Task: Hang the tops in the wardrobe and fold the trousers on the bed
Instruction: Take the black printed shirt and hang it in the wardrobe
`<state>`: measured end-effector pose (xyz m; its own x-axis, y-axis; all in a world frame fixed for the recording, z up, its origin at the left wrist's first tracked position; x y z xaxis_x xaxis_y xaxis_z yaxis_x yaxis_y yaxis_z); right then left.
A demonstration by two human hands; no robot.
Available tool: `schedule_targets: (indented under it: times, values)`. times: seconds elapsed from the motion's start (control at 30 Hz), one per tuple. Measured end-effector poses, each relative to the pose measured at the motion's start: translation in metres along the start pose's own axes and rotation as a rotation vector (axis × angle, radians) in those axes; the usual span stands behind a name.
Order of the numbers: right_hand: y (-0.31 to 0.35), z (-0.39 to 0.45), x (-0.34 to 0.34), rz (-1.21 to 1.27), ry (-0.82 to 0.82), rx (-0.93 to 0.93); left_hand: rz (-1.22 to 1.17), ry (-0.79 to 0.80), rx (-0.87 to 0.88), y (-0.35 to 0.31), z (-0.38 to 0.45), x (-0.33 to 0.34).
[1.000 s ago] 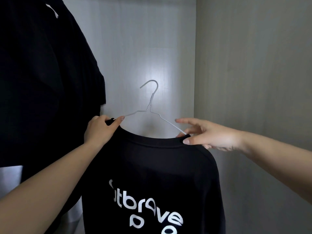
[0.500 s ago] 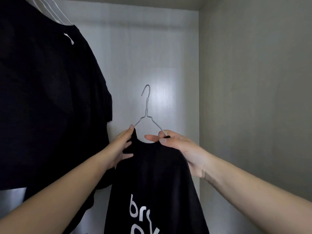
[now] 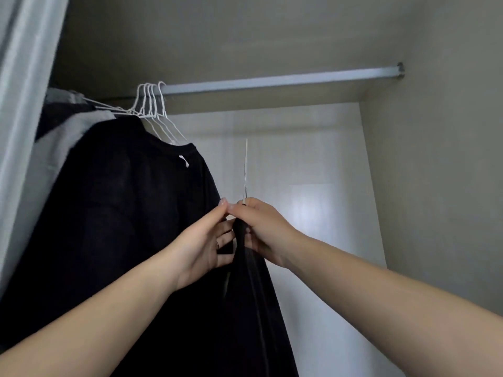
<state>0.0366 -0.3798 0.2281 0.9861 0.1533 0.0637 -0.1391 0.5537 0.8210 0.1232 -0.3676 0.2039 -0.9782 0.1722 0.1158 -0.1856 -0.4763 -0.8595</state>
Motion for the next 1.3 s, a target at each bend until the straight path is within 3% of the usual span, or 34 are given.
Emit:
schedule_targets:
  times: [0.4,0.67,0.87,1.3]
  values:
    - [0.107,0.107,0.087,-0.027,0.01,-0.268,0.361,-0.225,0.307,-0.139,0.013,-0.047]
    - [0.129,0.164,0.145,-0.058,-0.026,-0.275,0.259,-0.568,0.527,-0.172,0.032,-0.089]
    - [0.13,0.186,0.176,0.06,0.003,-0.217,0.143,-0.71,0.523,-0.18,0.031,-0.102]
    - [0.09,0.191,0.204,0.151,0.068,-0.109,0.304,-0.852,0.511,-0.166,0.025,-0.122]
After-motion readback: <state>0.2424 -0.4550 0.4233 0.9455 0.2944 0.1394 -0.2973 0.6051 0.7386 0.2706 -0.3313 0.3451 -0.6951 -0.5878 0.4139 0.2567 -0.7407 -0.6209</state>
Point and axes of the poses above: each hand's wrist, its own z-axis towards the middle knuckle, its own x-axis out of the palm, y = z × x, the point moved 7 cm from there along z, towards the middle knuckle, and after that the axes turned 14 degrees about -y, right-handed, at the moved point
